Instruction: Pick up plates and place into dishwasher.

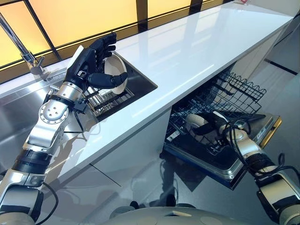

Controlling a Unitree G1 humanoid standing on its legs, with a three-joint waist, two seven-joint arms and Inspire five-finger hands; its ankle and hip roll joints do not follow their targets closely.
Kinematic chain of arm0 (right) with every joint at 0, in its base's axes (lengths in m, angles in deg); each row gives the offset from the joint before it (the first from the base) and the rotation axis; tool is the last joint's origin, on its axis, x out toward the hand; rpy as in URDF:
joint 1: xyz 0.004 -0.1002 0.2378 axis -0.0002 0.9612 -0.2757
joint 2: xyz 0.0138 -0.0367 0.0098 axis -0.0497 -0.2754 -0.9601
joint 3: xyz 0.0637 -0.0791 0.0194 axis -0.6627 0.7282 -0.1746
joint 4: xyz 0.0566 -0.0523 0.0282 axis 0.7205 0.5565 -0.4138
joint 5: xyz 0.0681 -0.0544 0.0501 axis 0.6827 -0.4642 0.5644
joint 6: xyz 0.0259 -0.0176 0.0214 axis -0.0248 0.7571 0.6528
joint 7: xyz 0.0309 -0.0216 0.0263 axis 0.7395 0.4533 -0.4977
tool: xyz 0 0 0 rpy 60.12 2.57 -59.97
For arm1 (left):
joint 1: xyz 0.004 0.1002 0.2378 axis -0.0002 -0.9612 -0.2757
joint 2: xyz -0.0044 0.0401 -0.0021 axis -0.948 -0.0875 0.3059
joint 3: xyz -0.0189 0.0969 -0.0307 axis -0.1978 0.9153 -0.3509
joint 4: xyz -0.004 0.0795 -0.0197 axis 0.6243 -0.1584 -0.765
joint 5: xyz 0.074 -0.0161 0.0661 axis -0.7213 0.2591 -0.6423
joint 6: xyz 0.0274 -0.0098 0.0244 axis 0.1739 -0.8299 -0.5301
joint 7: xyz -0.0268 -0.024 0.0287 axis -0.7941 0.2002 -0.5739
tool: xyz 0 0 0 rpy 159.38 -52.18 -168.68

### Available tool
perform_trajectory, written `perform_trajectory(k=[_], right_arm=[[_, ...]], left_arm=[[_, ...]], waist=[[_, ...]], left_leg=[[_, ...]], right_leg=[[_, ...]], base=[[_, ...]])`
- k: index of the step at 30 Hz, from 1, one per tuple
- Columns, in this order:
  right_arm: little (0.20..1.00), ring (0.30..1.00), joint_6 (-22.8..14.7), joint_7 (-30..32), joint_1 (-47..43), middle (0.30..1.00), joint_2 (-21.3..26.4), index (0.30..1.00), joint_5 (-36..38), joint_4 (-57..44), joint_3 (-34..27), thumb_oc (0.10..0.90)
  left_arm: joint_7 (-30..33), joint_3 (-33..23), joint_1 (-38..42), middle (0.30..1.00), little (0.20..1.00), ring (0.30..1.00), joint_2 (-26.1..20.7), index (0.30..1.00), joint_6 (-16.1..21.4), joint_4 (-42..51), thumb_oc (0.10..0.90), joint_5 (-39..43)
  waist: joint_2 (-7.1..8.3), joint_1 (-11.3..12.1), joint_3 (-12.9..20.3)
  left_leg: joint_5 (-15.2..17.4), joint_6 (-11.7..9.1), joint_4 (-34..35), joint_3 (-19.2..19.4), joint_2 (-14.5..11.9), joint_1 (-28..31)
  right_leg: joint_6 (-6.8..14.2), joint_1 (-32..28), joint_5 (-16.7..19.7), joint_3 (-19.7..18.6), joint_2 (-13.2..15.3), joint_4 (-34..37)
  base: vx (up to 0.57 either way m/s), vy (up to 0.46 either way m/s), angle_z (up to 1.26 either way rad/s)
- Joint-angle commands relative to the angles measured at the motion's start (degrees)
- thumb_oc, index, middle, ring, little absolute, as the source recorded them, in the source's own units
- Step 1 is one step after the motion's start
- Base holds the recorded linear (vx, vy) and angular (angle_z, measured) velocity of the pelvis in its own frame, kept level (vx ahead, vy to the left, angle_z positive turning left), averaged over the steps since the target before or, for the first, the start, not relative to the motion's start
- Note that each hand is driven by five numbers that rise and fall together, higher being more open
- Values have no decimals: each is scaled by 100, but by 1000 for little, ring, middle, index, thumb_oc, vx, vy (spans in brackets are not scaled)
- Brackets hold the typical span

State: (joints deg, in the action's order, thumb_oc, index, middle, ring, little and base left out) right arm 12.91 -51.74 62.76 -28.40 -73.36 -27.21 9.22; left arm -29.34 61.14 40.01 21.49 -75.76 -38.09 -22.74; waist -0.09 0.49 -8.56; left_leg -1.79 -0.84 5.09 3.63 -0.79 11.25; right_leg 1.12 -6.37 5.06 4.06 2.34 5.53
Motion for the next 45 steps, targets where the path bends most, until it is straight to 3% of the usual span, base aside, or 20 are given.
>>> perform_trajectory(k=[1, 12, 26, 37, 45], right_arm=[[900, 900, -298, 156, -352, 900, 278, 900, 111, -555, -32, 800], [900, 900, -441, 178, -35, 900, 536, 900, 51, -1446, -651, 800], [900, 900, -794, 806, 476, 900, 904, 900, -531, -2561, -1651, 800], [900, 900, -1513, 1223, 783, 900, 716, 900, -79, -3109, -2295, 800], [900, 900, -1669, 1227, 912, 900, 568, 900, 675, -3393, -2614, 800]], left_arm=[[101, -117, 792, 900, 900, 900, -44, 900, 552, 311, 800, 84], [54, -305, 612, 900, 900, 900, -136, 900, 605, 342, 800, 53], [111, -623, 273, 900, 900, 900, -271, 900, 643, 436, 800, 20], [54, -851, 90, 900, 900, 900, -278, 900, 623, 467, 800, -35], [145, -1060, -61, 900, 900, 900, -426, 900, 598, 410, 800, -307]], waist=[[81, -9, 411], [93, -144, 411], [83, -317, 389], [51, -374, 399], [32, -368, 407]], left_leg=[[64, 23, -9, -270, 140, -236], [76, 21, -9, -187, 116, -208], [98, 38, -9, -95, 111, -201], [111, 40, -9, -50, 106, -205], [109, 24, -9, -36, 102, -216]], right_leg=[[300, -201, -17, 229, 216, -53], [311, -197, -21, 154, 195, -53], [326, -159, -13, 17, 145, -53], [340, -139, -11, -5, 146, -53], [355, -130, -4, 11, 159, -53]], base=[[0, 0, 0], [0, 0, 0], [-2, 0, -1], [0, 0, -1], [0, 0, 0]])
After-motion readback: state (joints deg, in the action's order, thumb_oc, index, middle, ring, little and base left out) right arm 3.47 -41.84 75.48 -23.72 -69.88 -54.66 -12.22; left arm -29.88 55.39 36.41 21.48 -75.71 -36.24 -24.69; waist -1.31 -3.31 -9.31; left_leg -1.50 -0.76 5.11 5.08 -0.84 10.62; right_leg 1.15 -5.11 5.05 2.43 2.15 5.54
